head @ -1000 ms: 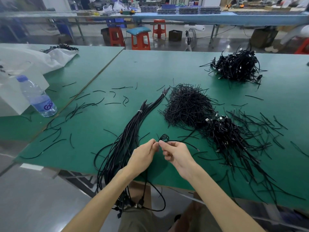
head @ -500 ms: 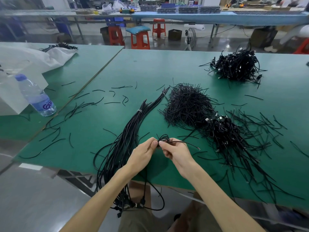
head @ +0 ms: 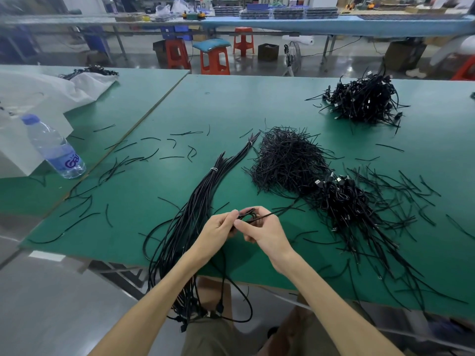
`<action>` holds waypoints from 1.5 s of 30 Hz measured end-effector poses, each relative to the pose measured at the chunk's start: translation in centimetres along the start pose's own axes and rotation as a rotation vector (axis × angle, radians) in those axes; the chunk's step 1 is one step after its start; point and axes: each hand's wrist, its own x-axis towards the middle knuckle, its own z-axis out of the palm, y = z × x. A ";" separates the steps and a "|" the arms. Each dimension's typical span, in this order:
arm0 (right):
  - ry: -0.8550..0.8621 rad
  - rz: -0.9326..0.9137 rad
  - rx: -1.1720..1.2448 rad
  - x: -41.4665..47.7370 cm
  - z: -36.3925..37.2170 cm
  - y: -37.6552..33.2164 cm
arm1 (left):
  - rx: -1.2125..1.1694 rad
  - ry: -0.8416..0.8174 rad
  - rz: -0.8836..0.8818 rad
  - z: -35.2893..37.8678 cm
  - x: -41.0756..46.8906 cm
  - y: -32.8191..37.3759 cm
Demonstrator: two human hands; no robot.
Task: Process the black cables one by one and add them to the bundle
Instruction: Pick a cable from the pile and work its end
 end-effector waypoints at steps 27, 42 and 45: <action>0.053 -0.136 -0.282 0.1 0.3 0.1 | -0.199 -0.074 -0.080 -0.8 -0.3 0.5; 0.222 -0.170 -0.494 0.3 -1.2 -0.5 | 0.181 -0.137 0.018 -1.6 -0.4 3.1; 0.207 -0.168 -0.502 0.0 -1.5 -0.7 | 0.201 -0.181 0.040 -1.7 -1.4 4.3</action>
